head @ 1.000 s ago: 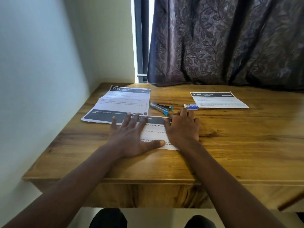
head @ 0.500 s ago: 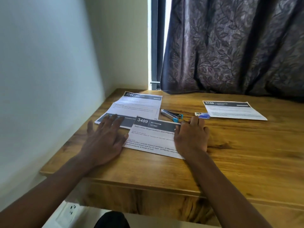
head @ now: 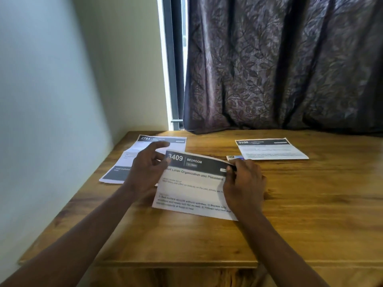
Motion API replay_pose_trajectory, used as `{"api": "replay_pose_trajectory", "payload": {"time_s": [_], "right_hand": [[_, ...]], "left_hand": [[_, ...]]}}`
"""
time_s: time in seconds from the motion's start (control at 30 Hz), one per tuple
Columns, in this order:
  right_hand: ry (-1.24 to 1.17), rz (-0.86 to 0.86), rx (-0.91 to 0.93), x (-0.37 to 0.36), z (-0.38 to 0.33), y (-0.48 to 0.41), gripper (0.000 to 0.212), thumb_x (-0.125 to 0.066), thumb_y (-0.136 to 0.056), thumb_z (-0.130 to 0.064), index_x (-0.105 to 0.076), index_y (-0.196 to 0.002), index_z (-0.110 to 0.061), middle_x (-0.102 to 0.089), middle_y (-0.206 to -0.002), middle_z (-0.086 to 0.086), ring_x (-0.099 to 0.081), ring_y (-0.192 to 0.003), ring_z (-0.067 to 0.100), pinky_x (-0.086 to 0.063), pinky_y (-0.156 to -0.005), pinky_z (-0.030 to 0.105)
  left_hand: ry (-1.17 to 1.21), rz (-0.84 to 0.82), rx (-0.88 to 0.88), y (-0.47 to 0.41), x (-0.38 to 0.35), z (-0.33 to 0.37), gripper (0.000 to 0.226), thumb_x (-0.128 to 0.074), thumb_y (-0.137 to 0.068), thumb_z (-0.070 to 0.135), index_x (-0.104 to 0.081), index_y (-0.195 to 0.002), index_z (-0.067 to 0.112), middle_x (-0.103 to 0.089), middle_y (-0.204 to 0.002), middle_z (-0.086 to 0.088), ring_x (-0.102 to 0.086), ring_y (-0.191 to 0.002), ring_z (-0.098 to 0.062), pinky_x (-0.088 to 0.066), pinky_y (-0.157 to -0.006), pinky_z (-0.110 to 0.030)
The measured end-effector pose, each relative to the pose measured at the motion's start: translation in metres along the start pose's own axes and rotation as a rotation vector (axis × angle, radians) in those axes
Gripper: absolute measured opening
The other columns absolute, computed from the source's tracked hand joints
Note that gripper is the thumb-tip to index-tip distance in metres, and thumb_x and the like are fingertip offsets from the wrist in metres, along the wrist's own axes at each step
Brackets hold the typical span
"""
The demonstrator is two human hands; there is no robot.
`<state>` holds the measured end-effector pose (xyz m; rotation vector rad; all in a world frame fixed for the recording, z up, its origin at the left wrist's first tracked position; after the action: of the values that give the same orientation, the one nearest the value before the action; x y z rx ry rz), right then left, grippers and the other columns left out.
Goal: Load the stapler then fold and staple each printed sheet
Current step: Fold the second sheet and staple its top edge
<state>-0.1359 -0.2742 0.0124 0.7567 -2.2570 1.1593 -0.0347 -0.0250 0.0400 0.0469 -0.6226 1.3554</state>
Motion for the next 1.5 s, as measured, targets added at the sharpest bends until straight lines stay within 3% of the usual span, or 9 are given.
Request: {"api": "replay_pose_trajectory", "payload": {"time_s": [0.13, 0.27, 0.43, 0.57, 0.87, 1.07, 1.2, 1.37, 1.5], "right_hand": [[0.164, 0.095, 0.165, 0.023, -0.012, -0.009, 0.038, -0.05, -0.098, -0.038, -0.059, -0.13, -0.021, -0.062, -0.119, 0.004, -0.055, -0.115, 0.026, -0.034, -0.103, 0.051], [0.056, -0.105, 0.23, -0.005, -0.029, -0.027, 0.044, -0.034, -0.099, -0.05, -0.062, -0.124, -0.027, -0.065, -0.119, -0.004, -0.056, -0.115, 0.017, -0.031, -0.107, 0.045], [-0.21, -0.203, 0.211, -0.042, -0.024, -0.049, 0.021, -0.052, -0.098, -0.039, -0.067, -0.091, -0.025, -0.068, -0.087, -0.011, -0.062, -0.083, 0.011, -0.052, -0.082, 0.04], [-0.249, -0.187, 0.196, -0.057, -0.017, -0.061, 0.018, -0.057, -0.099, -0.031, -0.062, -0.084, -0.022, -0.065, -0.079, -0.007, -0.059, -0.074, 0.014, -0.049, -0.068, 0.035], [-0.012, -0.133, 0.239, -0.054, -0.002, -0.067, 0.026, -0.04, -0.099, -0.04, -0.06, -0.096, -0.024, -0.062, -0.091, -0.006, -0.055, -0.079, 0.012, -0.044, -0.068, 0.033], [0.033, -0.127, 0.29, -0.051, -0.01, -0.065, 0.023, -0.042, -0.097, -0.046, -0.059, -0.094, -0.03, -0.056, -0.086, -0.015, -0.052, -0.074, 0.003, -0.042, -0.063, 0.022], [0.042, -0.129, 0.331, -0.053, -0.013, -0.062, 0.014, -0.05, -0.099, -0.036, -0.061, -0.095, -0.028, -0.058, -0.089, -0.014, -0.053, -0.076, 0.005, -0.045, -0.064, 0.028], [0.047, -0.155, 0.334, -0.056, -0.013, -0.061, 0.012, -0.05, -0.101, -0.035, -0.06, -0.098, -0.03, -0.058, -0.092, -0.015, -0.054, -0.079, 0.005, -0.047, -0.066, 0.03], [0.035, -0.148, 0.334, -0.055, -0.014, -0.062, 0.013, -0.049, -0.101, -0.036, -0.061, -0.101, -0.03, -0.059, -0.094, -0.014, -0.054, -0.082, 0.005, -0.046, -0.069, 0.029]], "left_hand": [[-0.062, -0.101, -0.11, -0.006, -0.032, 0.008, 0.029, -0.069, -0.097, 0.023, -0.067, -0.126, 0.022, -0.079, -0.101, 0.004, -0.078, -0.09, -0.016, -0.065, -0.076, -0.044], [0.004, -0.116, -0.091, -0.011, -0.063, 0.001, 0.017, -0.074, -0.093, 0.017, -0.075, -0.11, 0.018, -0.081, -0.094, 0.004, -0.079, -0.081, -0.012, -0.065, -0.073, -0.045], [-0.023, -0.083, -0.134, -0.031, -0.08, 0.005, 0.013, -0.079, -0.088, 0.016, -0.078, -0.099, 0.022, -0.08, -0.088, 0.008, -0.077, -0.076, -0.006, -0.065, -0.069, -0.04], [-0.064, -0.14, -0.205, -0.053, -0.091, 0.008, 0.012, -0.079, -0.087, 0.022, -0.078, -0.099, 0.024, -0.079, -0.087, 0.01, -0.076, -0.075, -0.003, -0.065, -0.07, -0.036], [-0.611, -0.449, -0.489, -0.087, -0.112, -0.002, 0.061, -0.06, -0.083, 0.054, -0.055, -0.142, 0.036, -0.055, -0.144, 0.014, -0.047, -0.131, -0.01, -0.039, -0.113, -0.042], [-0.668, -0.396, -0.564, -0.092, -0.126, -0.012, 0.063, -0.051, -0.094, 0.063, -0.038, -0.151, 0.038, -0.04, -0.15, 0.01, -0.04, -0.133, -0.012, -0.038, -0.11, -0.034], [-0.699, -0.286, -0.493, -0.098, -0.122, -0.016, 0.056, -0.048, -0.096, 0.063, -0.048, -0.144, 0.034, -0.054, -0.138, 0.005, -0.048, -0.125, -0.018, -0.04, -0.101, -0.038], [-0.534, -0.289, -0.505, -0.097, -0.115, -0.008, 0.034, -0.061, -0.098, 0.039, -0.061, -0.132, 0.032, -0.06, -0.115, 0.008, -0.058, -0.101, -0.014, -0.044, -0.082, -0.028], [-0.178, -0.312, -0.39, -0.106, -0.097, -0.004, 0.03, -0.065, -0.099, 0.027, -0.065, -0.129, 0.026, -0.068, -0.118, 0.008, -0.065, -0.105, -0.011, -0.057, -0.088, -0.033]]}}
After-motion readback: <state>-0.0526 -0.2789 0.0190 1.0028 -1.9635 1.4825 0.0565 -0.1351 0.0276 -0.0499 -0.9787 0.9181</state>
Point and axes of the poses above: each hand's wrist, its own y-axis away from the middle knuckle, its own x-axis out of the back of the hand, z = x × y, the point moved 9 cm from there along -y, towards the middle knuckle
